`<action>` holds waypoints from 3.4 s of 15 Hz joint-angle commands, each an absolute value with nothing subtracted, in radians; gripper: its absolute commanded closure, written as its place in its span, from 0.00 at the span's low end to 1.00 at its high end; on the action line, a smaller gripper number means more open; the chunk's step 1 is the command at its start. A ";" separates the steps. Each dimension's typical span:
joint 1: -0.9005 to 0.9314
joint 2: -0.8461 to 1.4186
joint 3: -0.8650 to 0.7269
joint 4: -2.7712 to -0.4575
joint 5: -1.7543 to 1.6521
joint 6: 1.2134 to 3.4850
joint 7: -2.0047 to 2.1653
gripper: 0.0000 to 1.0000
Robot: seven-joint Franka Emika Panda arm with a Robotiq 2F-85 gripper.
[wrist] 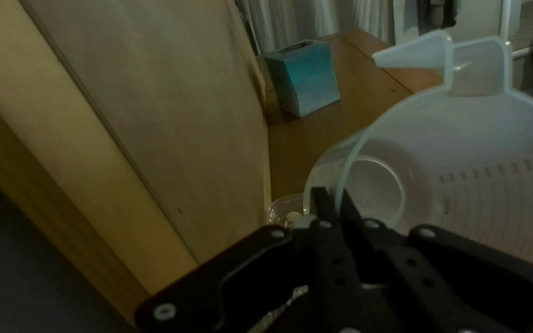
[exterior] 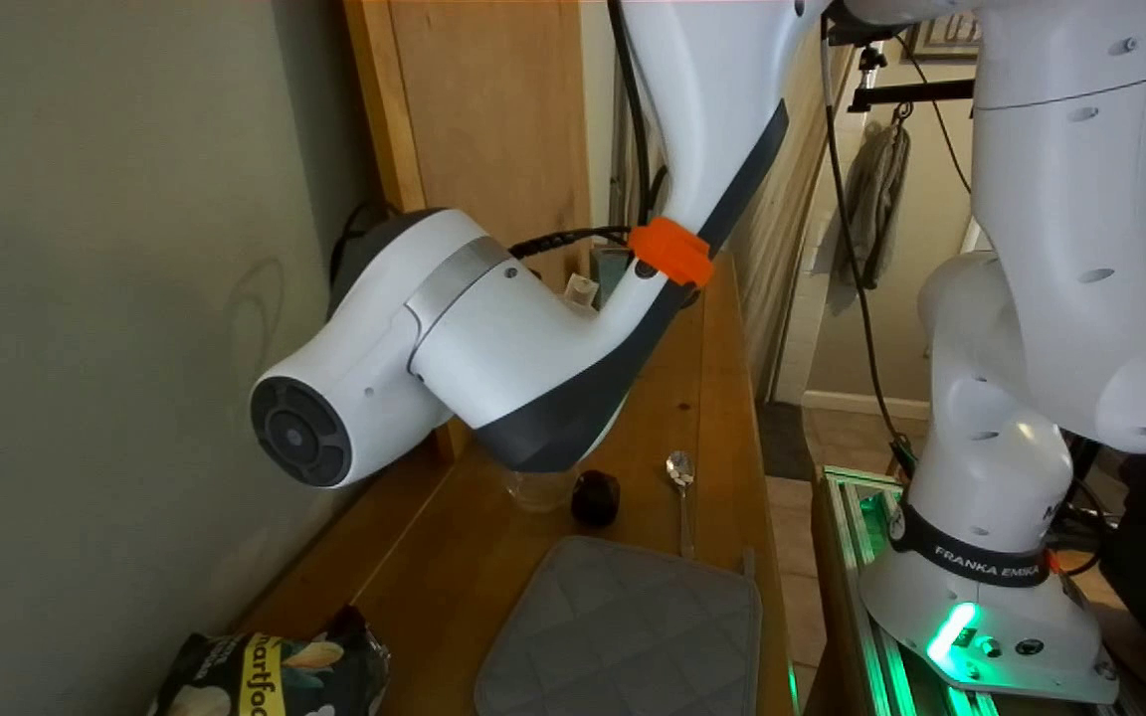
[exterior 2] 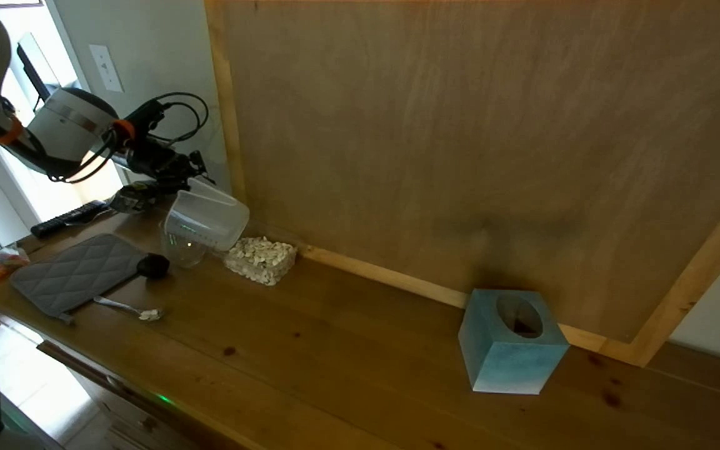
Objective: Pour the contents of the clear jug into the glass cup
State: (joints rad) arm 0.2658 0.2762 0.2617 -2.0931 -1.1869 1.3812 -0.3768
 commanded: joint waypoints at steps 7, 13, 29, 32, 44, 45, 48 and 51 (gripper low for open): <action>0.280 0.293 0.269 -2.095 -1.252 1.332 -0.394 0.99; 0.286 0.296 0.269 -2.097 -1.282 1.328 -0.398 0.99; 0.299 0.314 0.279 -2.122 -1.338 1.316 -0.421 0.99; 0.302 0.313 0.283 -2.136 -1.345 1.310 -0.423 0.99; 0.314 0.314 0.296 -2.159 -1.371 1.287 -0.432 0.99; 0.314 0.314 0.296 -2.160 -1.373 1.286 -0.433 0.99; 0.315 0.314 0.296 -2.163 -1.379 1.283 -0.438 0.99; 0.317 0.314 0.297 -2.169 -1.390 1.277 -0.444 0.99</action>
State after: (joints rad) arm 0.3095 0.3155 0.2924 -2.1499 -1.3395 1.3140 -0.4199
